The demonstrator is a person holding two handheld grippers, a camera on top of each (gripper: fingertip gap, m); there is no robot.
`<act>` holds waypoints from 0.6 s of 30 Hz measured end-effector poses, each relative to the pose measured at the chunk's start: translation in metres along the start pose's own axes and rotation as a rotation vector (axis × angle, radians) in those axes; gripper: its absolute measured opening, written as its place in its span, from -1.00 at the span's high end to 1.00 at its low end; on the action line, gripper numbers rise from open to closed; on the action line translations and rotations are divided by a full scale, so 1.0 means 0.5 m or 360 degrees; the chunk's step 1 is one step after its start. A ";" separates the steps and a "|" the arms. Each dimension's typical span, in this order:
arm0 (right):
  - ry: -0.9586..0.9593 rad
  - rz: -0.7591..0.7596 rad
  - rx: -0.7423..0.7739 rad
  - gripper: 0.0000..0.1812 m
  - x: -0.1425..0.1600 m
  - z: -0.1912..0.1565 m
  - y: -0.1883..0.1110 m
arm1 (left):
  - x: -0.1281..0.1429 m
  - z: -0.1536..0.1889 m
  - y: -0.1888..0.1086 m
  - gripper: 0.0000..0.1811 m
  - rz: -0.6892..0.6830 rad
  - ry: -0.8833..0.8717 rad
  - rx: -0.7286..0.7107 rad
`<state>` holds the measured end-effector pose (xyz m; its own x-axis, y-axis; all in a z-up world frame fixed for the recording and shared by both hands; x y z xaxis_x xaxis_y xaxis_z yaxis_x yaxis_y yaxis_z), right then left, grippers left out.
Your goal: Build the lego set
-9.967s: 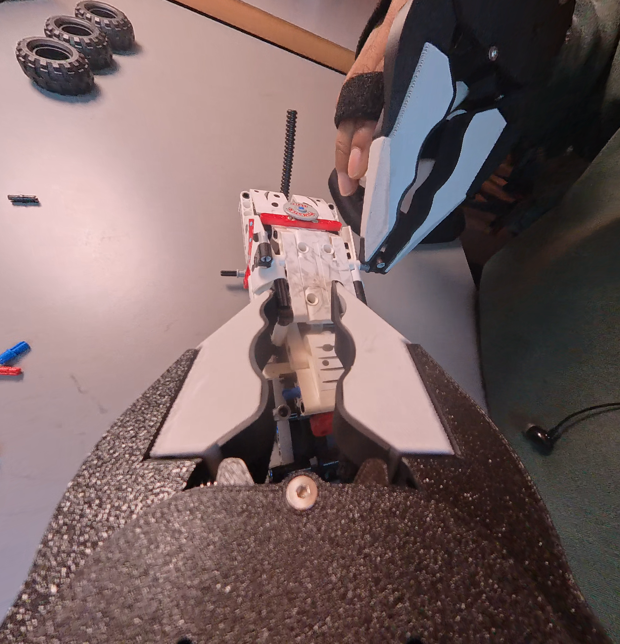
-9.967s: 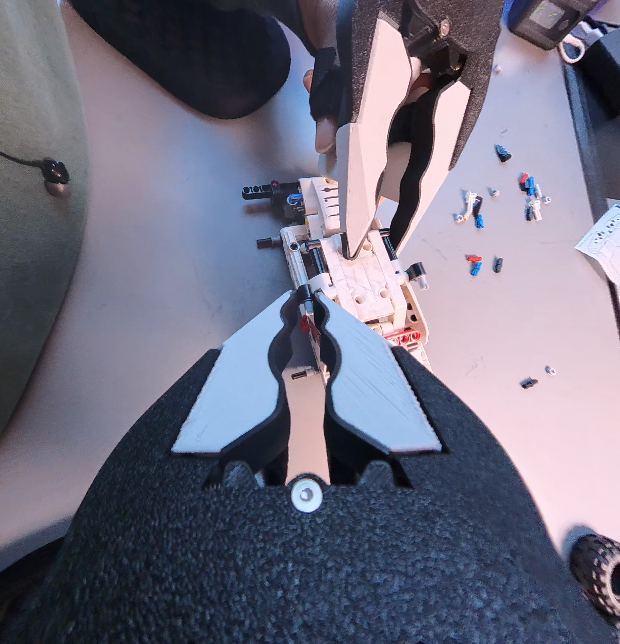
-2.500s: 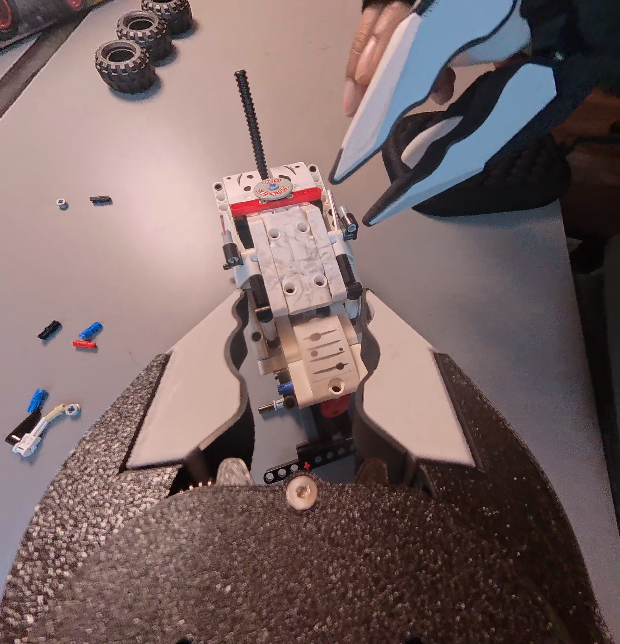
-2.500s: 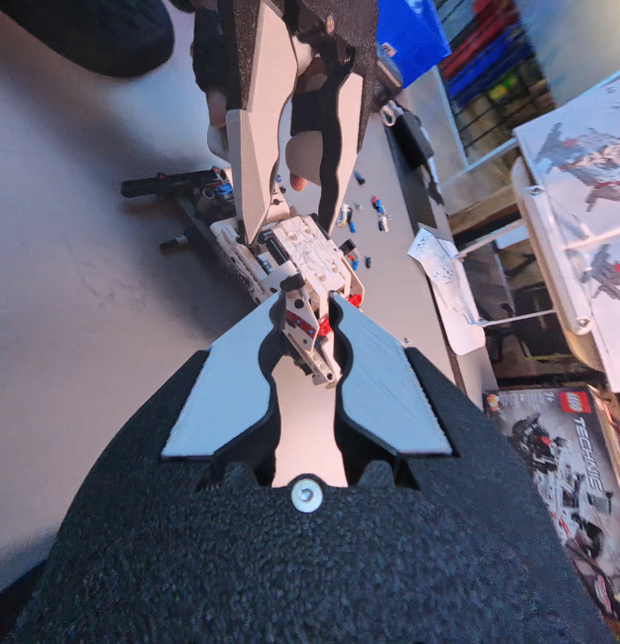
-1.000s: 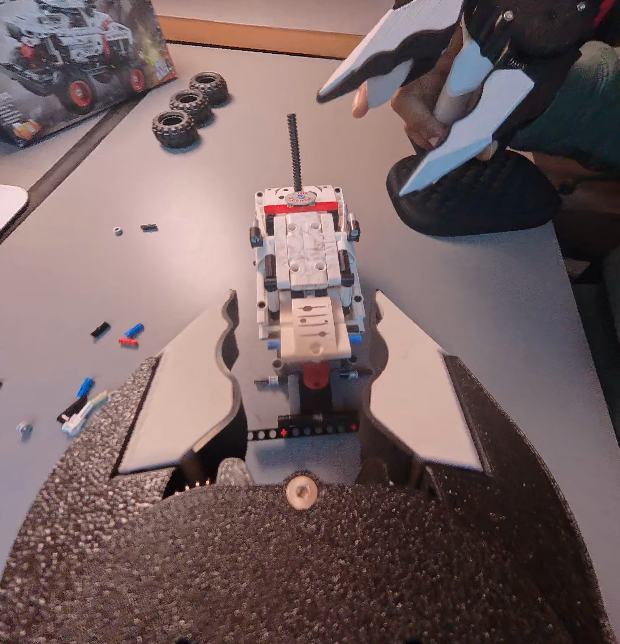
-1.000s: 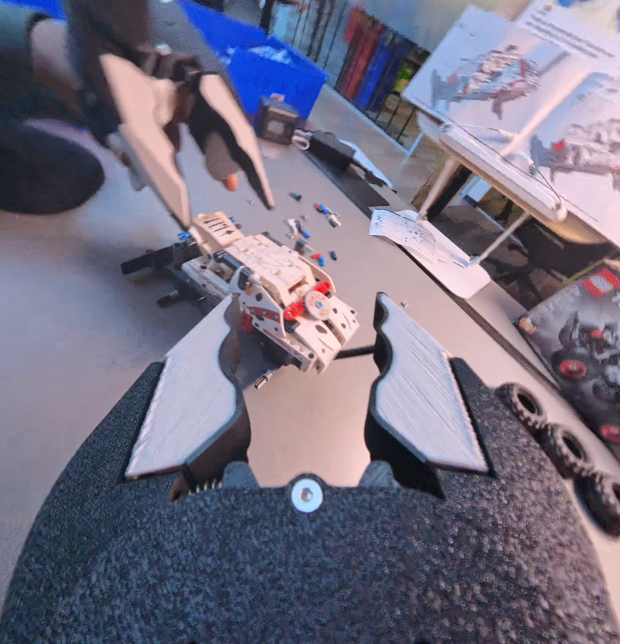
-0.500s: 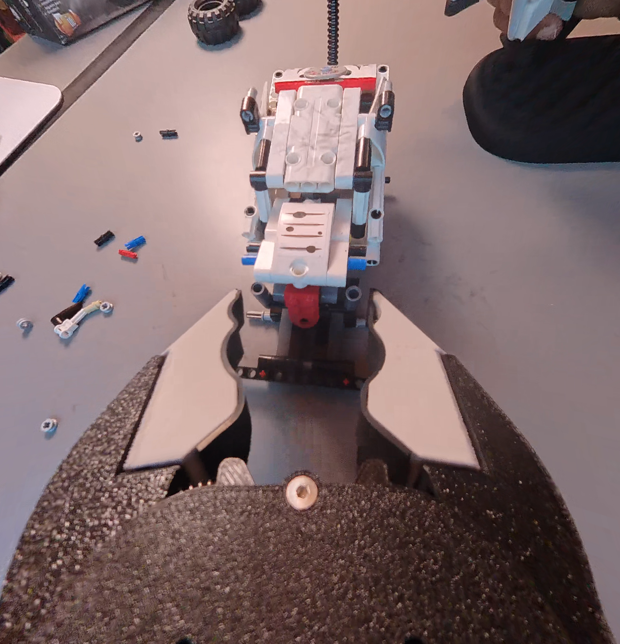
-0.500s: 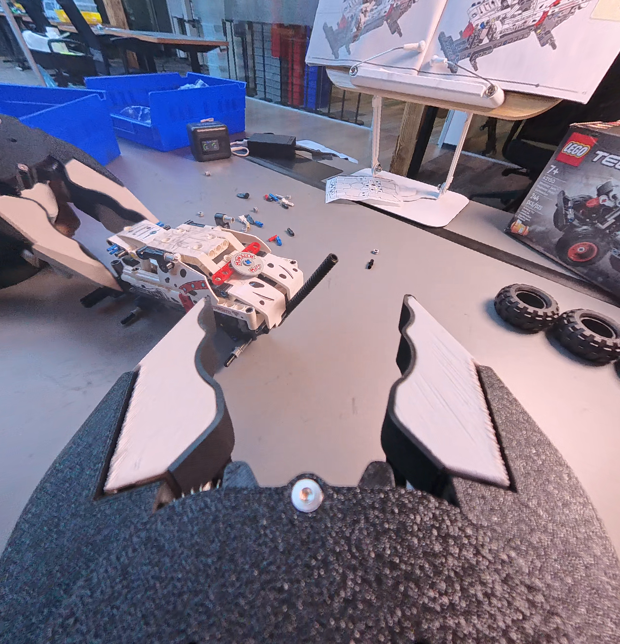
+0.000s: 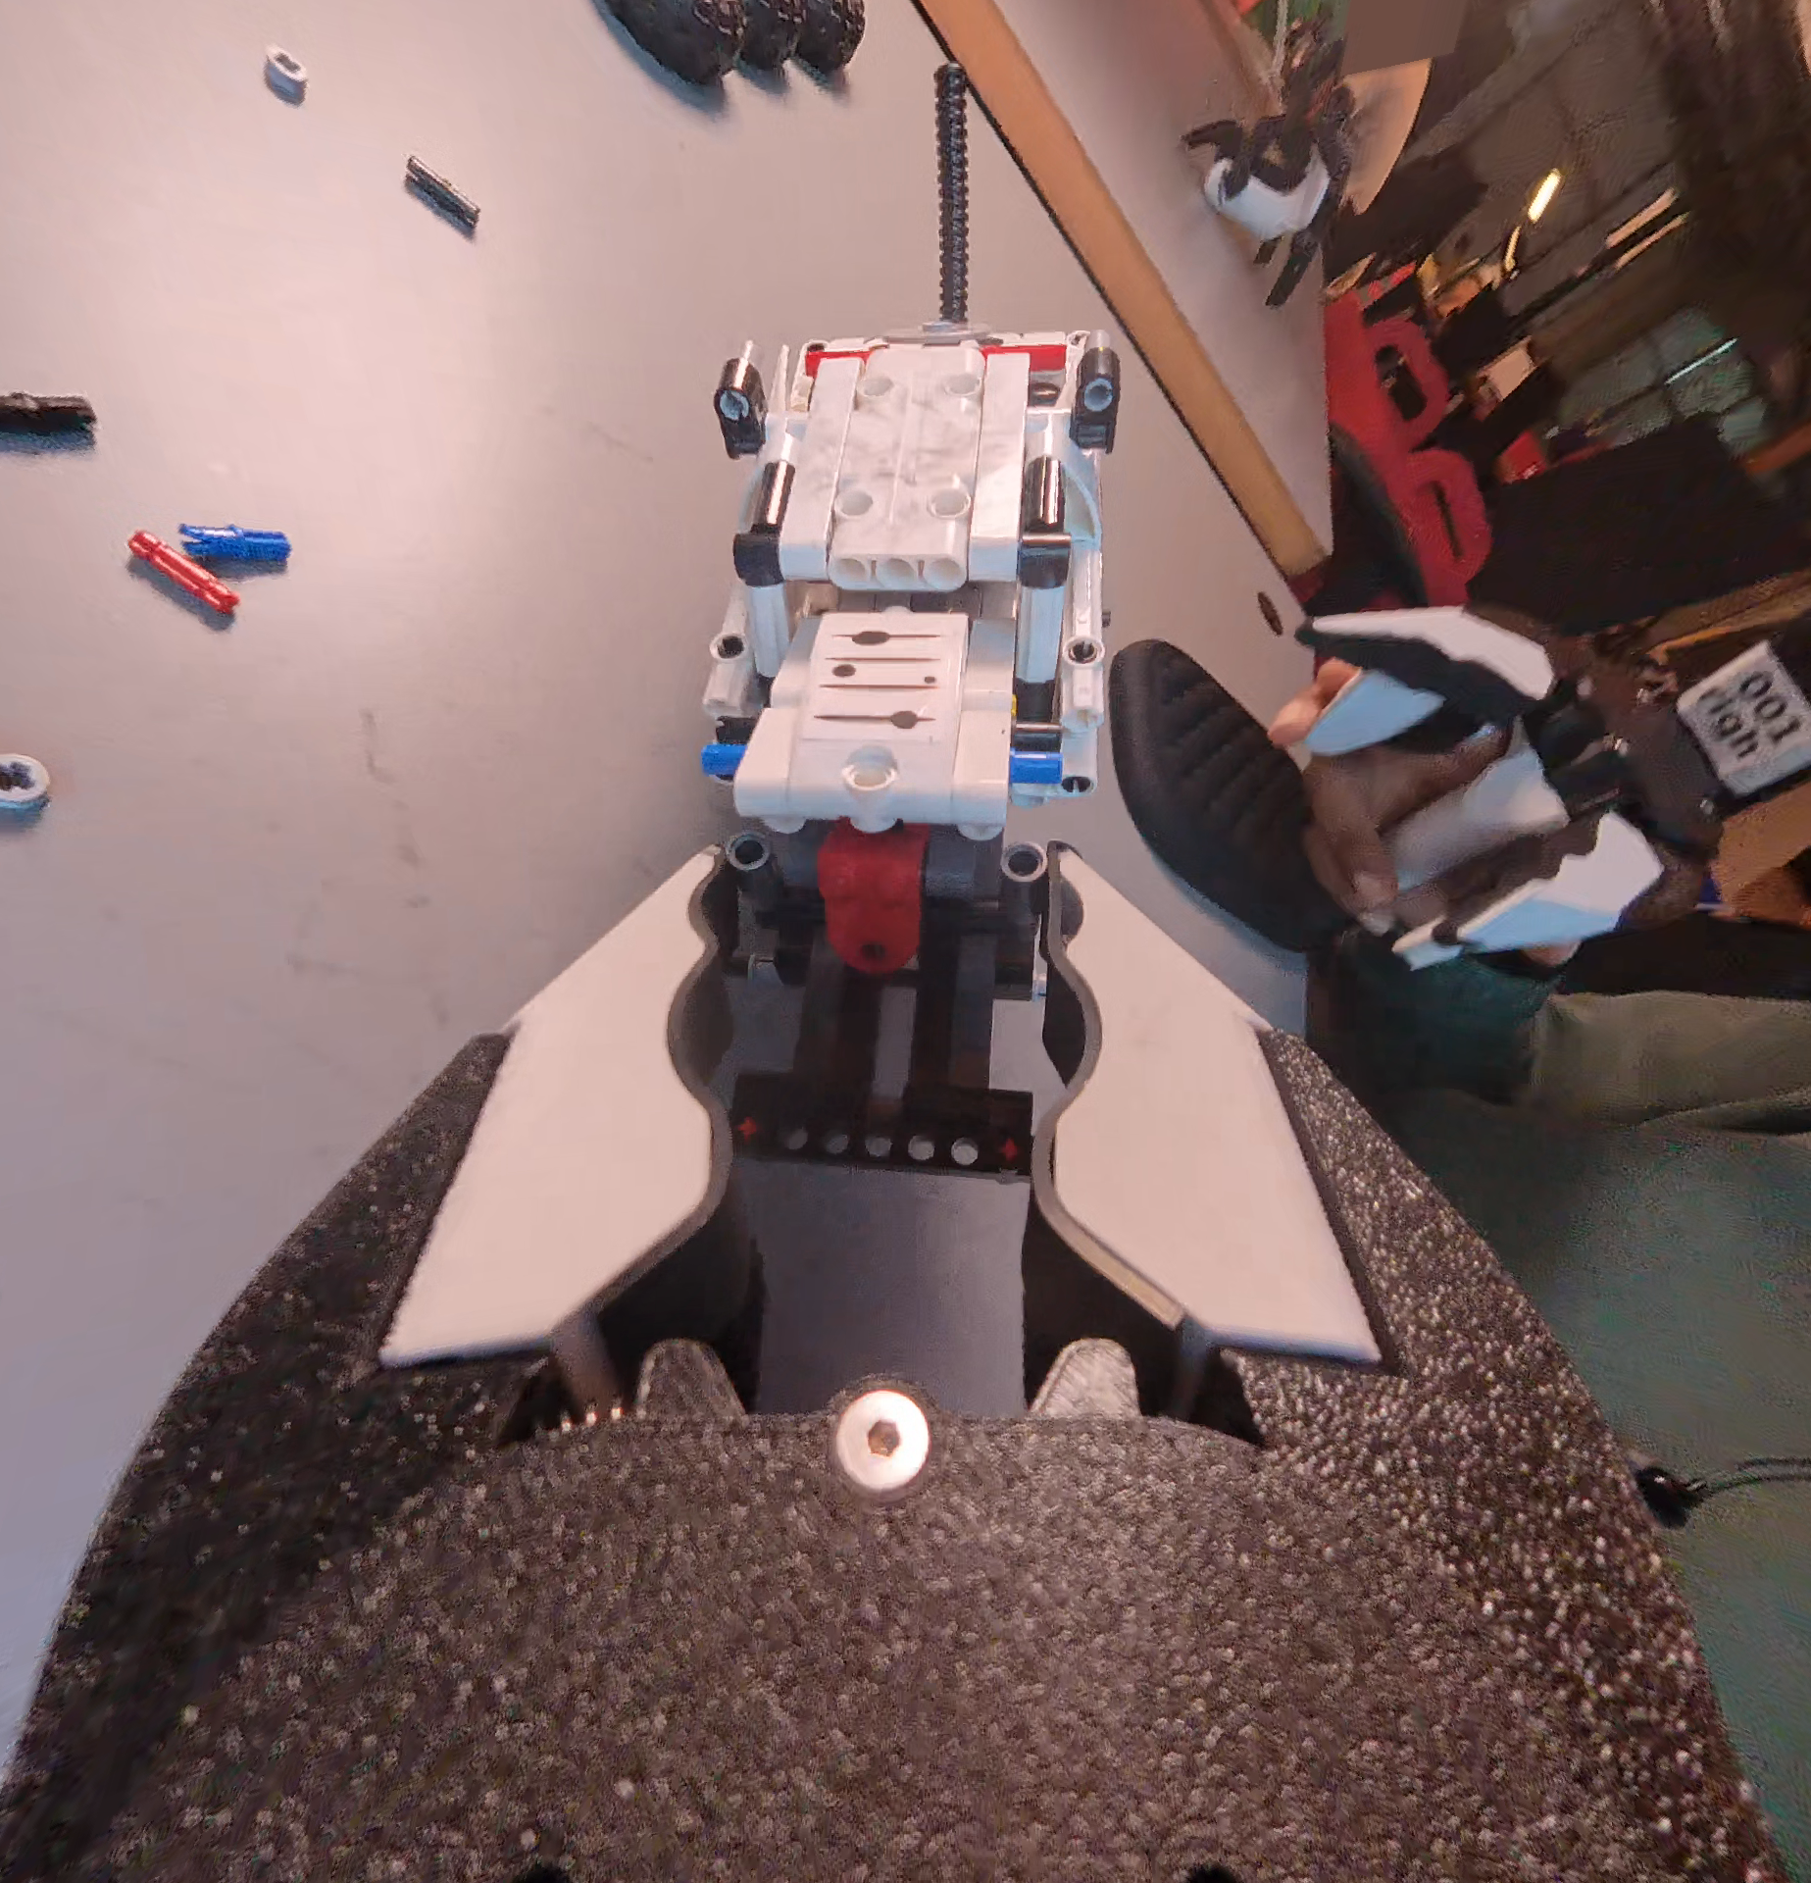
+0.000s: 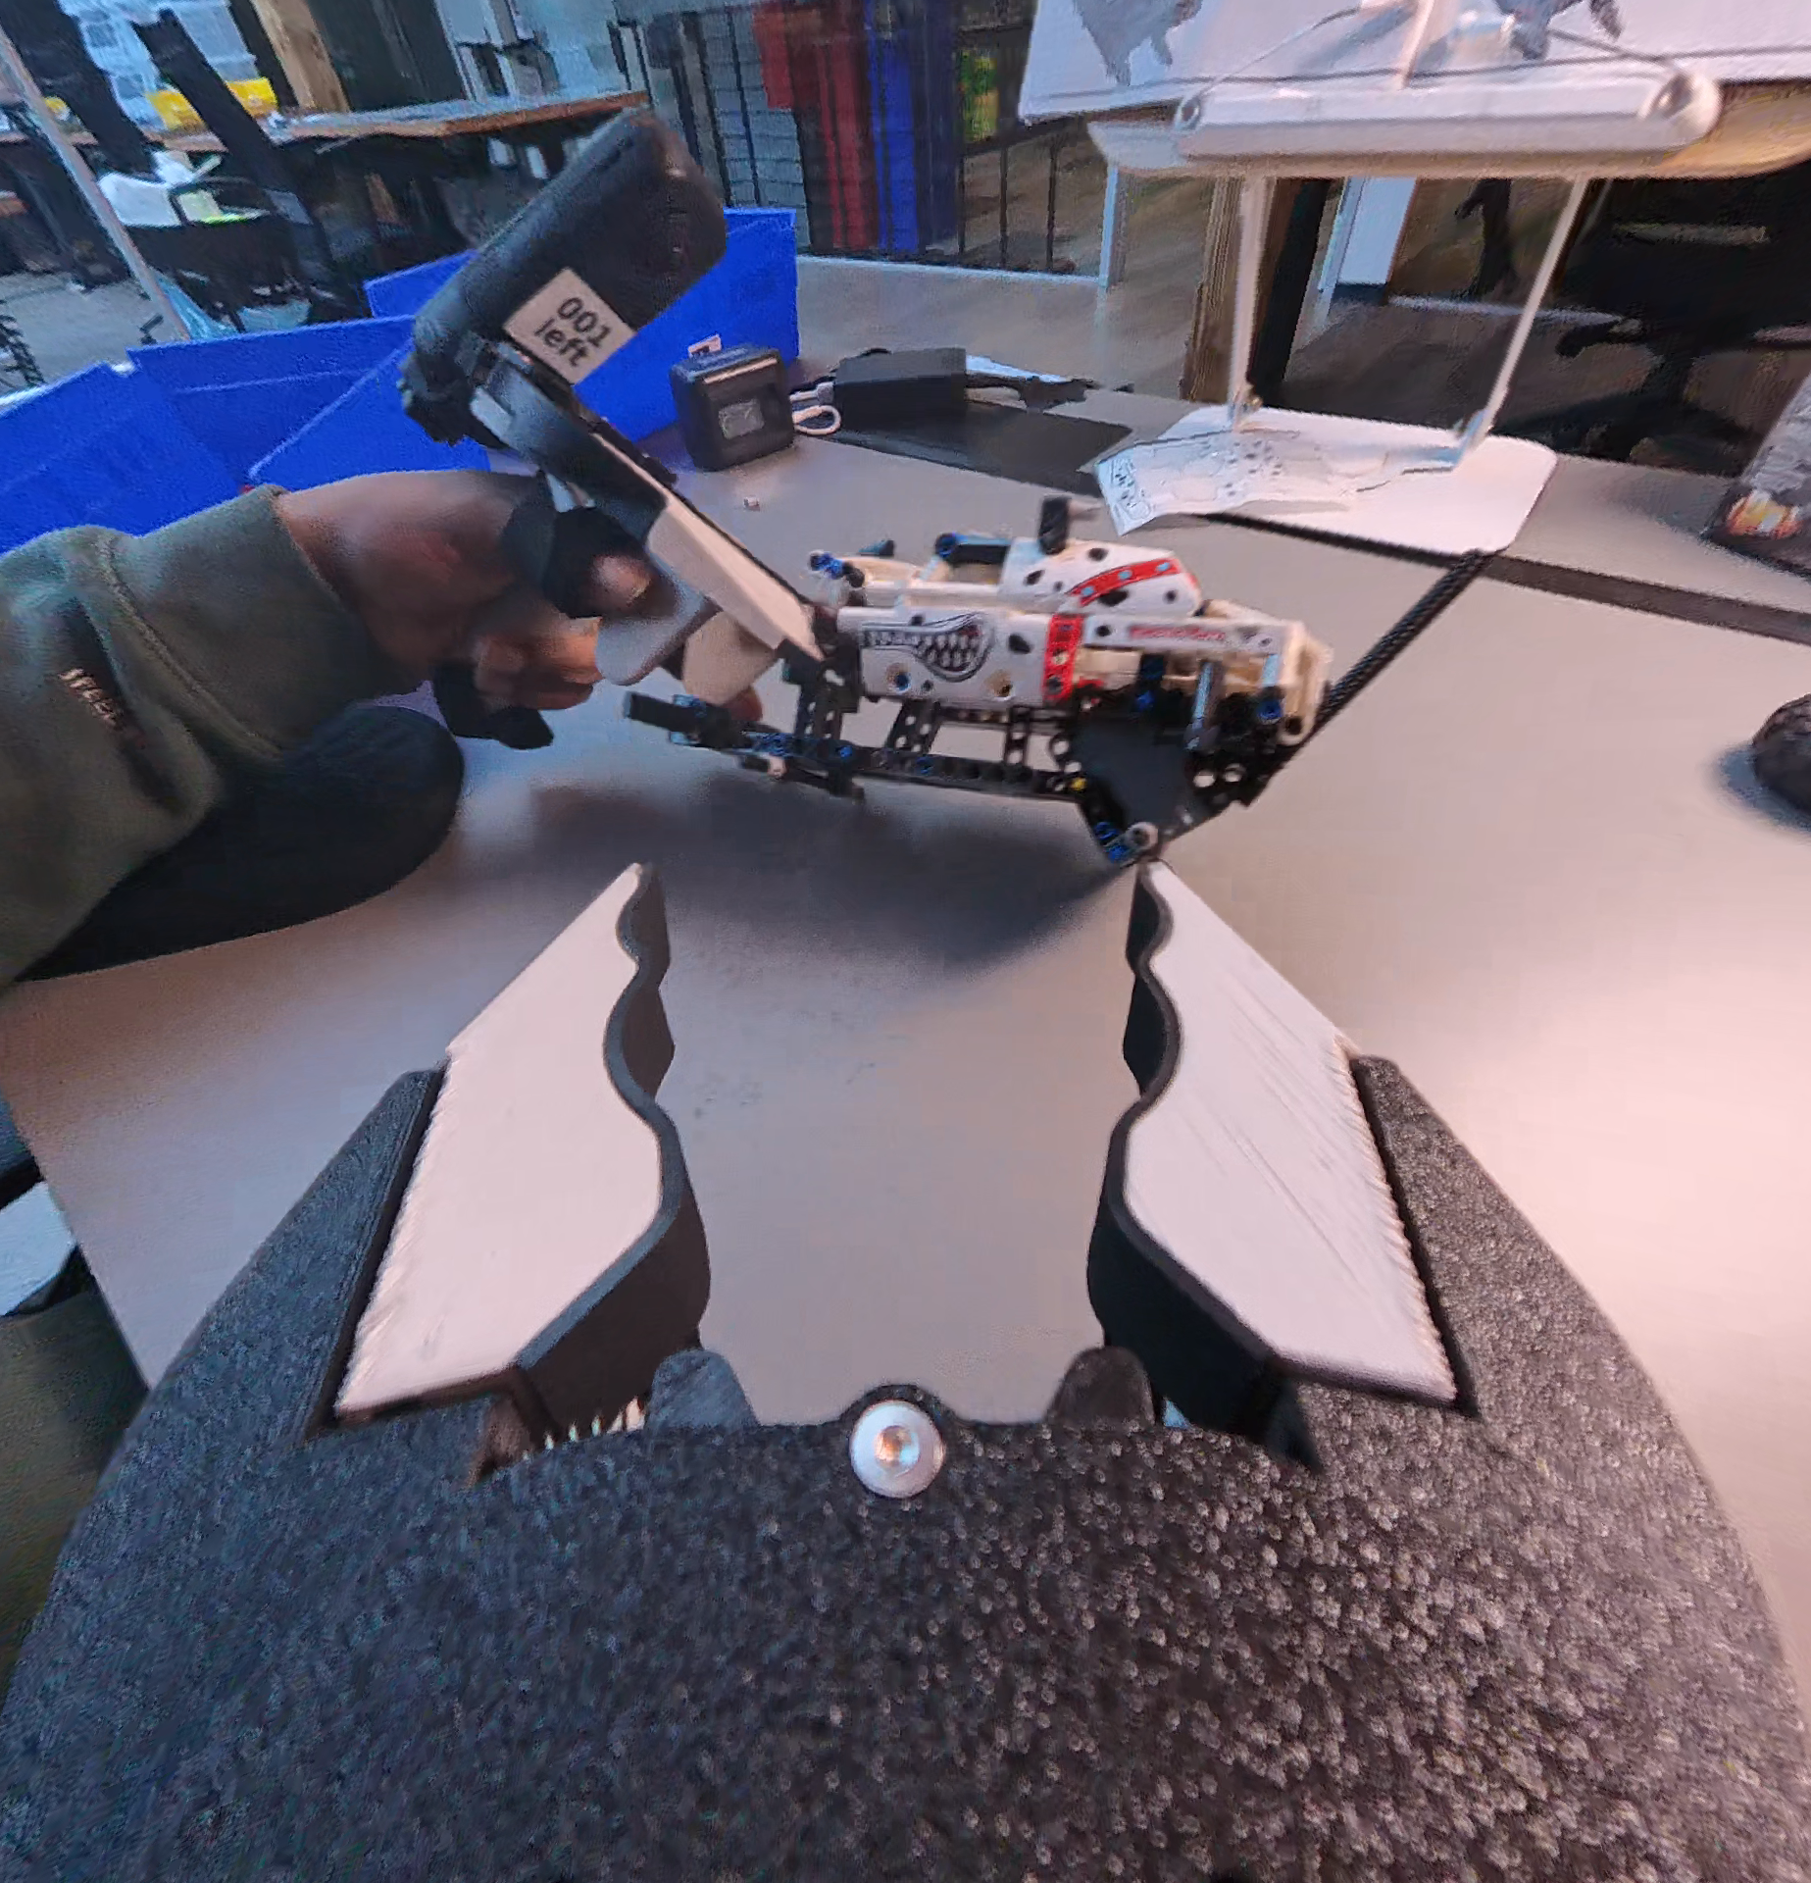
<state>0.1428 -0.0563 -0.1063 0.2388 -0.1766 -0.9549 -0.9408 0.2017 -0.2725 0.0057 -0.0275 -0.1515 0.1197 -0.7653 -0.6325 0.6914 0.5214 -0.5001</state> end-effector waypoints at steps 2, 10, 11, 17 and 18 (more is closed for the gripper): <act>0.0017 -0.0008 0.0038 0.00 0.003 -0.023 0.018 | -0.009 -0.004 0.005 0.35 0.0010 -0.0139 0.0075; -0.0018 -0.0047 0.0129 -0.09 0.003 -0.074 0.047 | -0.020 -0.009 0.011 0.34 0.0094 -0.0335 0.0146; -0.0025 -0.0053 0.0132 -0.09 0.001 -0.077 0.047 | -0.020 -0.009 0.012 0.35 0.0102 -0.0318 0.0128; -0.0058 -0.0133 0.0186 -0.10 0.001 -0.072 0.050 | -0.028 -0.002 0.013 0.35 0.0171 -0.0018 -0.0142; -0.0061 -0.0136 0.0196 -0.10 0.000 -0.070 0.050 | -0.029 -0.001 0.014 0.35 0.0178 0.0025 -0.0184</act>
<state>0.1109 -0.0849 -0.1091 0.3278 -0.1619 -0.9308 -0.8806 0.3046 -0.3631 0.0084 -0.0127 -0.1461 0.1797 -0.6945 -0.6967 0.5877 0.6438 -0.4900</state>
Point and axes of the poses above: each gripper's, where its closed fingertips meet, y out along the fingers, x out of its underside, z = x × y across the jaws, the point moved 1 cm from there along -y, back along the fingers, and after that the axes turned 8 degrees about -x, right-handed, at the moved point
